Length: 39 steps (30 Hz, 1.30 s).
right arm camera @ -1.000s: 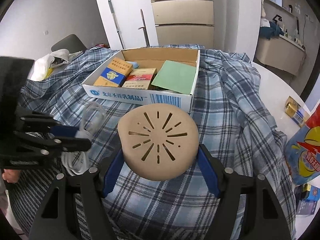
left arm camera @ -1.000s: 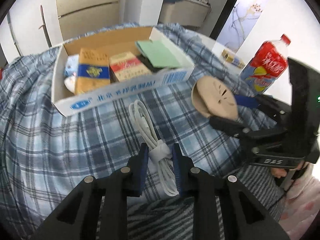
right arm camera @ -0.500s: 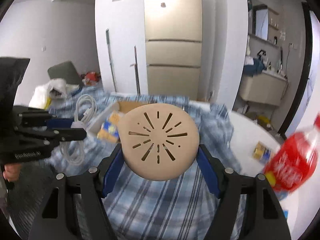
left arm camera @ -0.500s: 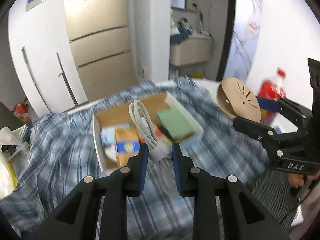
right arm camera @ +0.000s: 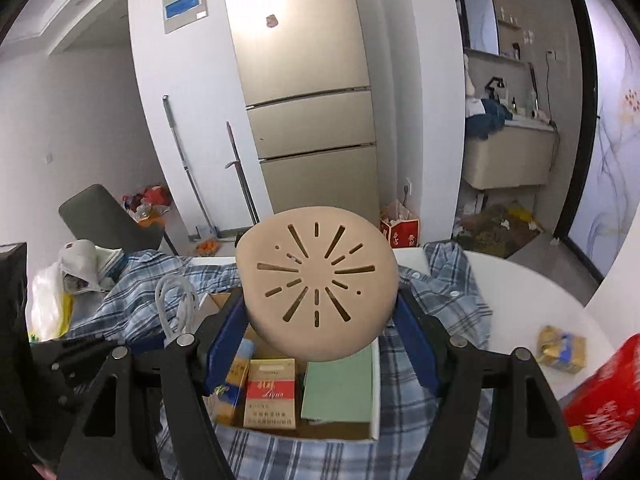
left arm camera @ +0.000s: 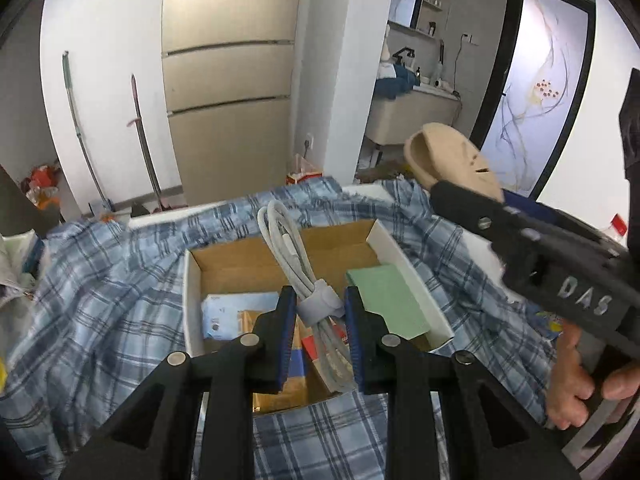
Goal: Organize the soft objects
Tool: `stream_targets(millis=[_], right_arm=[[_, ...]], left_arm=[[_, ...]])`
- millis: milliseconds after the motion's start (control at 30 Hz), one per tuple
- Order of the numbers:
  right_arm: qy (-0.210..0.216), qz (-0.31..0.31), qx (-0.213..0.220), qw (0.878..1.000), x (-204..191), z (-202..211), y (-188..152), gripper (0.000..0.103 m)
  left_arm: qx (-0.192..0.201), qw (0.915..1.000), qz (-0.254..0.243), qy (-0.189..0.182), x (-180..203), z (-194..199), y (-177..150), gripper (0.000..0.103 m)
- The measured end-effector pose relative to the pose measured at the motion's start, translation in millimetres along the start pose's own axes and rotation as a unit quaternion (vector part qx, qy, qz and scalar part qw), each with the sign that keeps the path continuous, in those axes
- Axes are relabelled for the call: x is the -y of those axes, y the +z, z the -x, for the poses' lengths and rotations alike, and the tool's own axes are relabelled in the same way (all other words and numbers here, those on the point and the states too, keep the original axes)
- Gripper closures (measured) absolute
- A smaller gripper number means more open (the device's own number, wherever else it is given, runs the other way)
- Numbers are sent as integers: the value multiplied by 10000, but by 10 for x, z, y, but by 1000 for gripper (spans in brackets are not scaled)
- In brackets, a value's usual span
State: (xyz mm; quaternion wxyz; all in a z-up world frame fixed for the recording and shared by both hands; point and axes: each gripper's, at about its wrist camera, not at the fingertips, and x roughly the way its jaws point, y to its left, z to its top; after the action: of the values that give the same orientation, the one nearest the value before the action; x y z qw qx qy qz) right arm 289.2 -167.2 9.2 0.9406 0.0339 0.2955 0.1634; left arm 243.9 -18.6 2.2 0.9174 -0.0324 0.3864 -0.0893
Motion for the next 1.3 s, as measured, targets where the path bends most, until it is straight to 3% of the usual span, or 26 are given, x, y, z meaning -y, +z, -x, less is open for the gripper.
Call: stream_targets(millis=[133,267,433,600,667,733,767,900,967,1100,1200,1300], right_arm=[[42,155,-192,9997,-12,-351,-228,31],[128,311,-754,9966,1,-732,-418,30],[335,373,-1226,9912,27,-962,-602,30],[374,426,-1433,9881,22,-1060,-680,27],[339,466,-1405,9884,17,-1068,-709,26],[307,533,-1406,9882,-2,-1073,-711,25],[309,536,-1391,9883,-9,-1063,-708,25],[404,463,-1106,9920,11,-976,-643,20],[333,440,-849,9949,34,-891,-605,13],[186,379,-412,9983,84,-736,-522,10],[107,409,-17,9991,98,-573,-434,10],[143,436,577,9973,102,-328,-325,10]], left_arm=[[-203,9998,64,14,-128,-264,-134,78],[-345,9991,131,196,-254,-439,-223,78],[-526,9981,183,246,-320,-589,-293,78],[-585,9975,298,251,-375,-611,-302,76],[-568,9975,296,308,-398,-611,-298,68],[-531,9971,295,463,-429,-614,-296,34],[-447,9971,290,535,-433,-595,-297,30],[-282,9976,356,517,-469,-511,-255,29],[-137,9976,445,511,-501,-443,-230,29],[647,9946,541,606,-519,-146,-176,29],[1392,9871,348,706,-443,162,-148,29],[2123,9745,114,723,-317,500,-136,29]])
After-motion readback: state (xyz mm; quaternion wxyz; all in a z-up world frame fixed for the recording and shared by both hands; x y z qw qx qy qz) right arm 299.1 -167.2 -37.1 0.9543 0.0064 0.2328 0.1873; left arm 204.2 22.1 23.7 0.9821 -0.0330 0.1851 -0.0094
